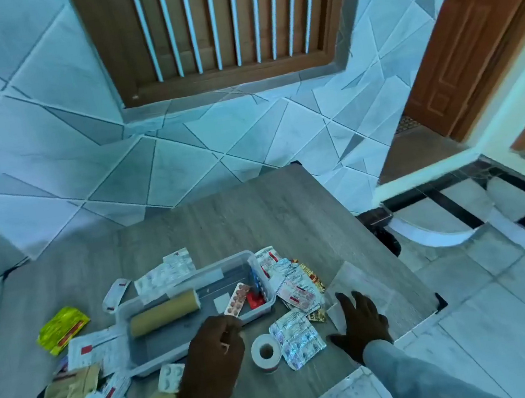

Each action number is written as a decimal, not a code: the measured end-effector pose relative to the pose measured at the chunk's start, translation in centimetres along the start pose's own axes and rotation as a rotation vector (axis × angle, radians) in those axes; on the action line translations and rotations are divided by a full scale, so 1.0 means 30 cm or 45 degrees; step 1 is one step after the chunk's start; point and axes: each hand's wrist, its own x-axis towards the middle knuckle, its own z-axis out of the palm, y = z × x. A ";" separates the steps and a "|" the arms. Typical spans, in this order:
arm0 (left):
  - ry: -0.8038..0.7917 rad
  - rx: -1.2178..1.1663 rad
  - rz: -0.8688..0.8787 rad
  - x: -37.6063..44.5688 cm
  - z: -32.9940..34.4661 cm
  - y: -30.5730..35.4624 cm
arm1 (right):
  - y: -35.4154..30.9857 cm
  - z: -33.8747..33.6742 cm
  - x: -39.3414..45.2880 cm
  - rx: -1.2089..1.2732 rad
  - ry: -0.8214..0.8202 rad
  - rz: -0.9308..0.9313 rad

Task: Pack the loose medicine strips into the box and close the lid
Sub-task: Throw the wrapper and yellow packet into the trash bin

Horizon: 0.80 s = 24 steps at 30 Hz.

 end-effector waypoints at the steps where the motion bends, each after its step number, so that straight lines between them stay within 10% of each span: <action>1: -0.007 -0.013 0.022 0.016 0.011 -0.004 | 0.003 0.004 0.012 -0.002 -0.040 0.004; 13: -0.115 0.010 0.098 0.132 0.253 0.204 | 0.161 -0.025 0.102 -0.076 0.063 -0.231; 24: -0.215 0.153 -0.261 0.167 0.801 0.379 | 0.441 -0.257 0.275 1.366 -0.106 0.068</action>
